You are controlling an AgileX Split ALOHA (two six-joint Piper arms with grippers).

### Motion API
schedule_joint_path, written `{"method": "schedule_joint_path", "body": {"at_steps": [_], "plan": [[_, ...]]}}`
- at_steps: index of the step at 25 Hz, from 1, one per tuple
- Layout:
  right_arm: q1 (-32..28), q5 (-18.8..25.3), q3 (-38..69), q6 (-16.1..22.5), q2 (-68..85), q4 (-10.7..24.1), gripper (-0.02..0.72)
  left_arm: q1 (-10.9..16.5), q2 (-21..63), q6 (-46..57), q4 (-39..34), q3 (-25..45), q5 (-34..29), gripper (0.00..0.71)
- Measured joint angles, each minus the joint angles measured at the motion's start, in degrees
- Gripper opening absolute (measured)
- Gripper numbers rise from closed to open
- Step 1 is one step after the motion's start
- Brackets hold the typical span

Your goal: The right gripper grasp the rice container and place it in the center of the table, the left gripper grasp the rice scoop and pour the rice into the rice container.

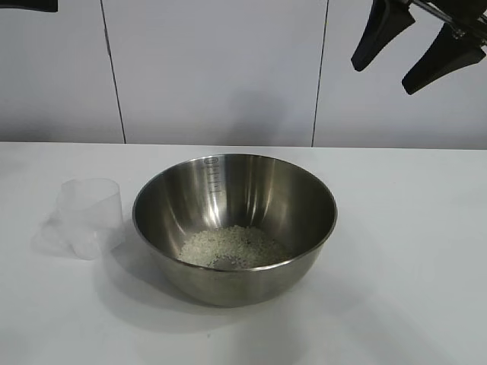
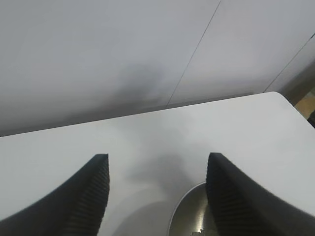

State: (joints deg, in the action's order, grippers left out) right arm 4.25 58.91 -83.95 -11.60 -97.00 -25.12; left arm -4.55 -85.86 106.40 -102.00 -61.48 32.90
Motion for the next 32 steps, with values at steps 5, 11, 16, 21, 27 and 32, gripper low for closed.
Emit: {"method": "schedule_joint_path", "body": {"at_steps": [5, 11, 16, 21, 27, 32], "plan": [[0.00, 0.00, 0.00, -0.04, 0.00, 0.00, 0.486, 0.00, 0.00, -12.01, 0.00, -1.07, -0.20, 0.460], [0.00, 0.05, 0.00, -0.06, 0.00, 0.00, 0.486, 0.00, -0.05, -16.97, 6.47, -2.10, -20.49, 0.461], [0.00, 0.05, 0.00, -0.06, 0.00, -0.04, 0.486, 0.00, -0.10, -26.99, 8.46, -2.38, -30.41, 0.461], [0.00, 0.05, 0.00, -0.18, 0.00, -0.16, 0.486, 0.00, -0.10, -23.88, 22.94, -2.55, -32.90, 0.461], [0.00, 0.05, 0.00, -0.18, 0.00, -0.22, 0.486, 0.00, -0.10, -14.28, 47.53, -3.79, -33.35, 0.461], [0.00, 0.05, 0.00, -0.27, 0.00, -0.22, 0.486, 0.00, -0.10, -12.76, 52.24, -3.79, -21.69, 0.461]]}}
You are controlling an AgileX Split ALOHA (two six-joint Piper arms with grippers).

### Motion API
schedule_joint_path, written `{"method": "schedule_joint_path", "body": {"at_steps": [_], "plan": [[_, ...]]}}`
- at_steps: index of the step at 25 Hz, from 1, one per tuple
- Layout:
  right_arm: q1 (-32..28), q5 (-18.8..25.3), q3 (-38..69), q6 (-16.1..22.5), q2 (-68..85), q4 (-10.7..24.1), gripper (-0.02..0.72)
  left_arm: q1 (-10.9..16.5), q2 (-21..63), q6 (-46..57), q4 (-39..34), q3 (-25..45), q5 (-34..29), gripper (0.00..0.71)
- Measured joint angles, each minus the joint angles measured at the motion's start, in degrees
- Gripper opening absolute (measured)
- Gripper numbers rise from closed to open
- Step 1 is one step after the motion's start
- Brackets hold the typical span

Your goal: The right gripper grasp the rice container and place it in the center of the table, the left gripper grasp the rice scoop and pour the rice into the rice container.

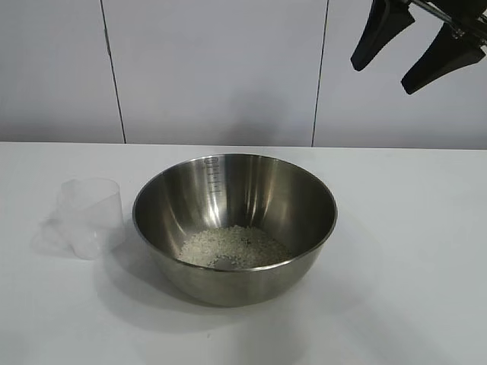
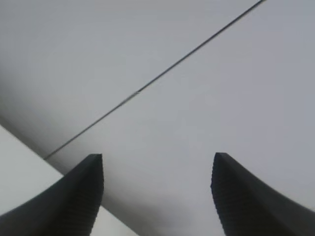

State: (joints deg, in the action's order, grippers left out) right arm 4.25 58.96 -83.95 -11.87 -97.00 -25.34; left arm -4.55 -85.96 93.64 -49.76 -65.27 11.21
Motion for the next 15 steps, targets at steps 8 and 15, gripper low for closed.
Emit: {"method": "schedule_joint_path", "body": {"at_steps": [8, 15], "plan": [[0.00, -0.37, 0.00, -0.17, 0.00, 0.00, 0.486, 0.00, 0.00, 0.03, -38.47, -0.17, 15.96, 0.461], [0.00, -0.27, 0.00, -0.17, 0.00, 0.00, 0.486, 0.00, 0.00, 4.49, -34.52, -3.21, 12.53, 0.461]]}}
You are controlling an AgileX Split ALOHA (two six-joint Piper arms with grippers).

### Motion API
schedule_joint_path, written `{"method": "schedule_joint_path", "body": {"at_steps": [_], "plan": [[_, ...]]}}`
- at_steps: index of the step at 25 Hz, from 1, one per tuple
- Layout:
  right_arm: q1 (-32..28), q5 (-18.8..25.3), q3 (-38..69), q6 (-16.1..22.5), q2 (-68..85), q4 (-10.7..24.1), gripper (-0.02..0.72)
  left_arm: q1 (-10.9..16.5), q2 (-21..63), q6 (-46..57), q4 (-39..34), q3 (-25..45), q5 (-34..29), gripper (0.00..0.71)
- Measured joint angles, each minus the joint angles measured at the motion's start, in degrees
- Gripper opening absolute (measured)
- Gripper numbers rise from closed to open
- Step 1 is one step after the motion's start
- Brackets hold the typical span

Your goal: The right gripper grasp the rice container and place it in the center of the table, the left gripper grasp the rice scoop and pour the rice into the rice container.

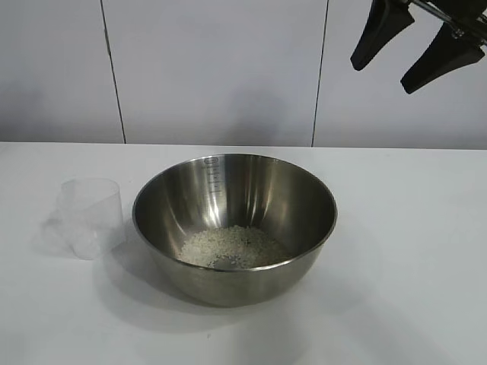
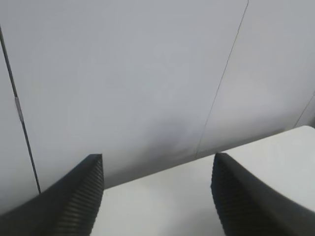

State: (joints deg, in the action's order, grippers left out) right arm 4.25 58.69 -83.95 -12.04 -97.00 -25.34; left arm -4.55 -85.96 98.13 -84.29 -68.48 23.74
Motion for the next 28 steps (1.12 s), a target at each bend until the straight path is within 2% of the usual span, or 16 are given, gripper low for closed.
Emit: {"method": "schedule_joint_path", "body": {"at_steps": [2, 4, 7, 9, 11, 13, 15, 19, 24, 26, 28], "plan": [[0.00, 0.13, 0.00, 0.00, 0.00, 0.00, 0.486, 0.00, 0.00, 7.33, 9.79, -1.02, -4.10, 0.461], [0.00, 0.26, 0.00, 0.00, 0.00, 0.00, 0.486, 0.00, 0.00, 13.02, 23.37, -1.48, -8.46, 0.461], [0.00, 0.26, 0.00, 0.00, 0.00, -0.56, 0.486, 0.02, 0.00, 16.40, 42.51, -1.54, -13.22, 0.461], [0.00, 0.26, 0.00, 0.00, 0.00, -1.09, 0.486, 0.02, 0.00, 16.97, 51.11, -1.40, -13.47, 0.461], [0.00, 0.26, 0.00, 0.00, 0.00, -1.09, 0.486, 0.02, 0.00, 15.95, 53.23, -1.25, -10.63, 0.461], [0.00, 0.26, 0.00, -0.28, 0.00, -1.09, 0.486, 0.02, 0.00, 12.71, 49.52, -1.20, -5.45, 0.461], [0.00, 0.26, 0.00, -0.81, 0.00, -1.14, 0.486, 0.02, 0.00, 7.91, 41.56, -1.20, 0.52, 0.461], [0.00, 0.26, 0.00, -1.12, 0.00, -1.14, 0.486, 0.02, 0.00, 5.14, 22.75, -1.20, 5.64, 0.461], [0.00, 0.26, 0.00, -1.12, 0.00, -1.14, 0.486, 0.02, 0.00, 6.38, -0.23, -1.20, 9.22, 0.461], [0.00, 0.39, 0.00, -1.14, 0.00, -1.14, 0.486, 0.02, 0.00, 11.08, -10.11, -1.20, 11.58, 0.461], [0.00, 0.51, 0.00, -1.24, 0.00, -1.14, 0.486, 0.02, 0.00, 15.89, -15.91, -1.18, 13.89, 0.461]]}}
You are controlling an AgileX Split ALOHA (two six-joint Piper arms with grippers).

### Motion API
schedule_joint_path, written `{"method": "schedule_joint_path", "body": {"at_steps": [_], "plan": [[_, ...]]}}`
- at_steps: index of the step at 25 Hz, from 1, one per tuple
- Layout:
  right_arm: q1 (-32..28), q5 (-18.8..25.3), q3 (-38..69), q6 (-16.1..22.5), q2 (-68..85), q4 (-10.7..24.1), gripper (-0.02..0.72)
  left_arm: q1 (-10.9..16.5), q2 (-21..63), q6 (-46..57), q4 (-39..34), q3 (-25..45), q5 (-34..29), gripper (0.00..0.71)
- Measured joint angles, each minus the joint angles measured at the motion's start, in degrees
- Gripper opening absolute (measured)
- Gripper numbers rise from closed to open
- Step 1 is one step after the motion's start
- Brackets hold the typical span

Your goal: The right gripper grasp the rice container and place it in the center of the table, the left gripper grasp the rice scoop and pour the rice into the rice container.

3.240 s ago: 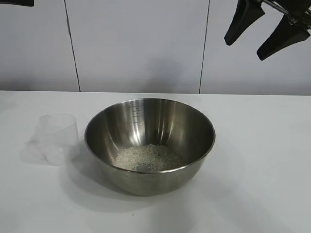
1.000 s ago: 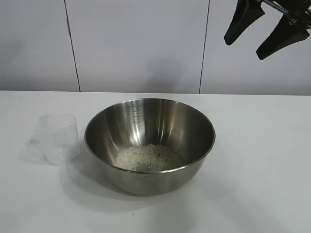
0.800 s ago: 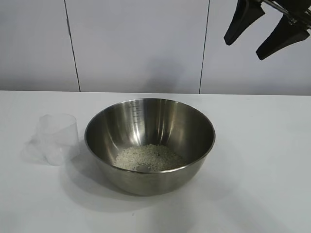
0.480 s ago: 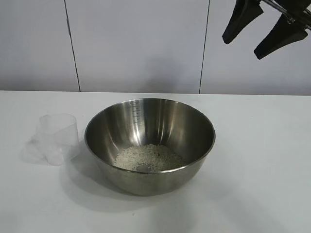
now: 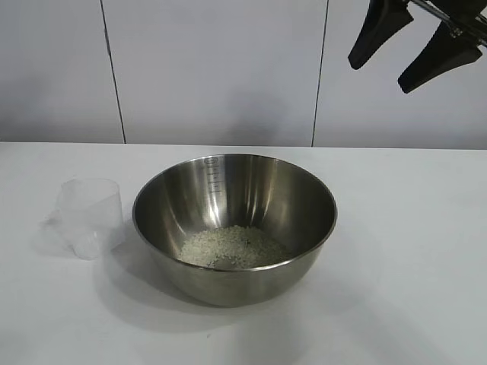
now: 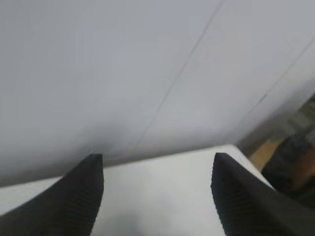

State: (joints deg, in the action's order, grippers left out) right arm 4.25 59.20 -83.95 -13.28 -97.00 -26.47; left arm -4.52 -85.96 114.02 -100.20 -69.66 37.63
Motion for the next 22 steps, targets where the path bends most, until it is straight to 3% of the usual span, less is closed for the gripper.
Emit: {"method": "schedule_joint_path", "body": {"at_steps": [5, 13, 22], "plan": [[0.00, 0.84, 0.00, 0.00, 0.00, -0.42, 0.486, 0.00, 0.00, 2.96, -1.80, -0.99, 2.97, 0.461], [0.00, 0.98, 0.00, 0.00, 0.00, -0.11, 0.486, 0.00, 0.00, 9.72, 0.63, -1.54, 1.37, 0.461], [0.00, -4.18, 0.00, 0.00, 0.00, -0.06, 0.486, 0.00, 0.00, 12.92, 3.26, -1.54, -0.50, 0.461]]}}
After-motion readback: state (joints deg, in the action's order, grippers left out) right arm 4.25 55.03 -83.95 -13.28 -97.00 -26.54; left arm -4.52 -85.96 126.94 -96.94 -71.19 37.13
